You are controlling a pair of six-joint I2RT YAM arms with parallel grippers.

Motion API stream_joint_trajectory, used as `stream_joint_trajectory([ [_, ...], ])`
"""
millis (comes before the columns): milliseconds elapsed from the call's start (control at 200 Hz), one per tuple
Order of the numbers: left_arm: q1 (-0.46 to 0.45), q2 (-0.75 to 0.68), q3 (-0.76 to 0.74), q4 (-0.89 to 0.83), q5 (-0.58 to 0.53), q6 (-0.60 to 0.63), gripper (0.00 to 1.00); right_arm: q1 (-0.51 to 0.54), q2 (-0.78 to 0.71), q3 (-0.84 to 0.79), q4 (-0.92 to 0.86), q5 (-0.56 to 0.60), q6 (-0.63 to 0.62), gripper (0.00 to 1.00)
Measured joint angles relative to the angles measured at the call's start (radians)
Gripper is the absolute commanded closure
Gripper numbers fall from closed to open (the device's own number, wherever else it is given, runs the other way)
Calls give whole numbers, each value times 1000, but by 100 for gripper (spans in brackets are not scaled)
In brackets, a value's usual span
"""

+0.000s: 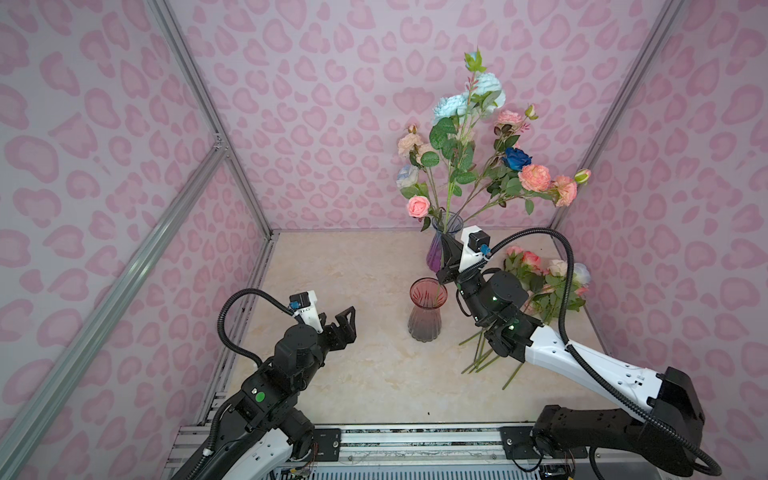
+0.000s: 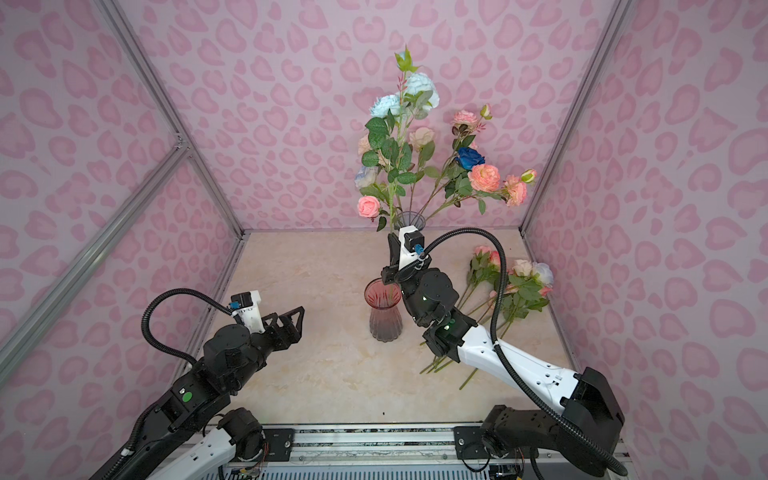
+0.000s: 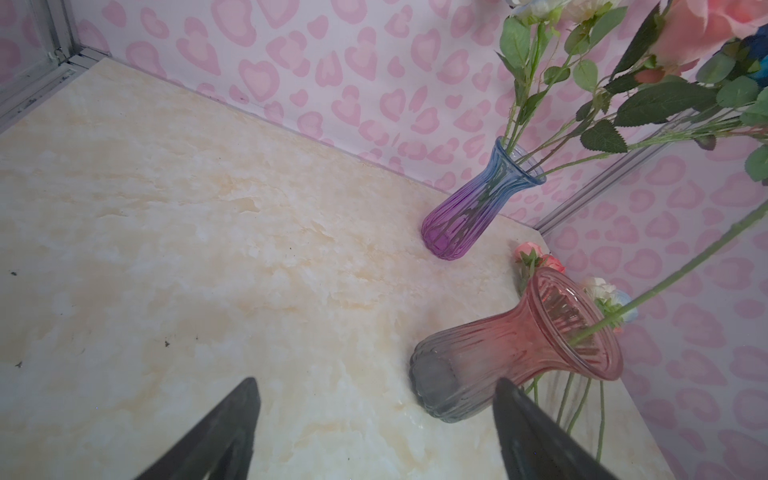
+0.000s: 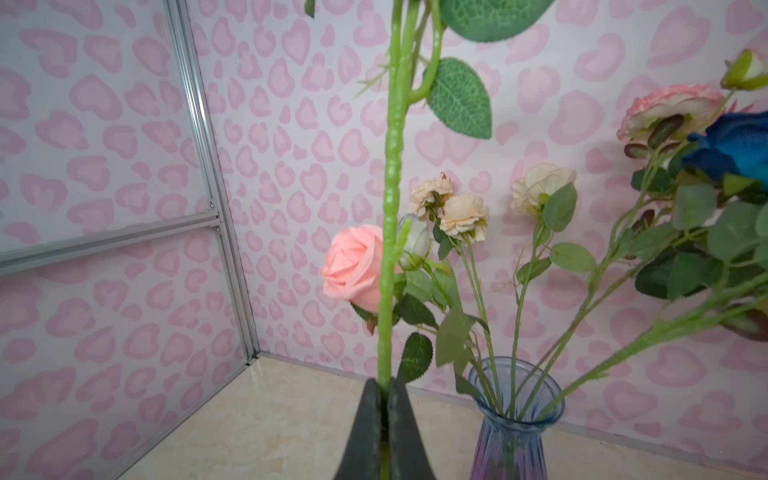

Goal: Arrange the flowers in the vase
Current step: 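Carry the white rose over the red vase and lower its stem in, then open the right gripper and move it back to the rose bunch on the table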

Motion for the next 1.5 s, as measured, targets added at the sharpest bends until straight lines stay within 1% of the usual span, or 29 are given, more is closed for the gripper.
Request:
stream_joint_trajectory([
  [80,0,20,0,5,0,4,11,8,-9,-47,7,22,24,98],
  [170,0,47,0,14,11,5,11,16,-14,-90,12,48,59,95],
  [230,0,63,0,26,17,7,11,20,-13,-107,12,54,81,95],
  [325,0,80,-2,34,32,6,11,31,-8,-123,9,75,101,92],
  [530,0,95,-17,58,38,1,11,36,-7,-128,-50,86,181,90],
  [655,0,127,-2,60,42,6,11,37,-11,-143,-90,86,229,86],
  [730,0,141,7,71,47,8,11,38,-15,-153,-108,86,245,86],
  [1005,0,172,22,85,68,8,11,38,-34,-153,-190,74,306,76],
  [1255,0,177,32,95,75,7,11,48,-119,-153,-275,58,315,72],
  [1425,0,177,26,112,83,6,11,56,-256,-152,-383,77,323,69],
  [1500,0,177,16,113,83,6,11,55,-333,-154,-429,106,324,64],
])
